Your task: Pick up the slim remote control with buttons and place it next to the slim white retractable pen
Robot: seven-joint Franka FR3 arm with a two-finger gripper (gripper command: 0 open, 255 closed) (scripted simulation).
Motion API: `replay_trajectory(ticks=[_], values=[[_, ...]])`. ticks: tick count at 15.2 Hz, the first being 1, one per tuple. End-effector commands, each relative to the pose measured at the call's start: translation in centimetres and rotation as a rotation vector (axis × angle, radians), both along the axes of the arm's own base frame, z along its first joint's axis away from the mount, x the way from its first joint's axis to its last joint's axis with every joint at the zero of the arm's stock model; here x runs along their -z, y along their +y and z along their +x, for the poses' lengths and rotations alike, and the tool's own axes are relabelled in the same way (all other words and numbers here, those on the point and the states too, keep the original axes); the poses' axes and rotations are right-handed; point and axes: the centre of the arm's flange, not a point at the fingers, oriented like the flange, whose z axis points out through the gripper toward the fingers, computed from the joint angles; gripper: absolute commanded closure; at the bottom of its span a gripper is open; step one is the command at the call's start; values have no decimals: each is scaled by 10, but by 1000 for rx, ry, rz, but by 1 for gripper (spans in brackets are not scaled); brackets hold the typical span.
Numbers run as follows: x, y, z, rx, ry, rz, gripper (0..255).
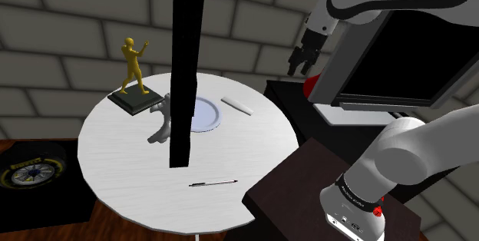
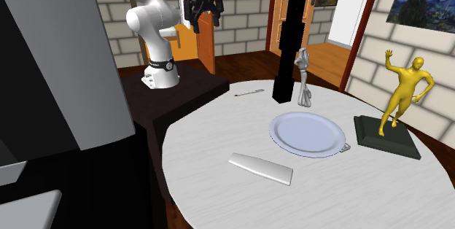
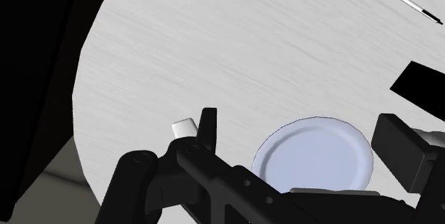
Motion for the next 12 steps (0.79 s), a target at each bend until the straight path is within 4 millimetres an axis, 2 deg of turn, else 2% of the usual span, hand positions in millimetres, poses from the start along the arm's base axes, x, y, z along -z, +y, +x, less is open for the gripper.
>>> replay_trajectory(ticks=[1, 12], values=[[19, -7, 13, -20, -4, -5, 0], [129, -36, 101, -122, -11, -31, 0]])
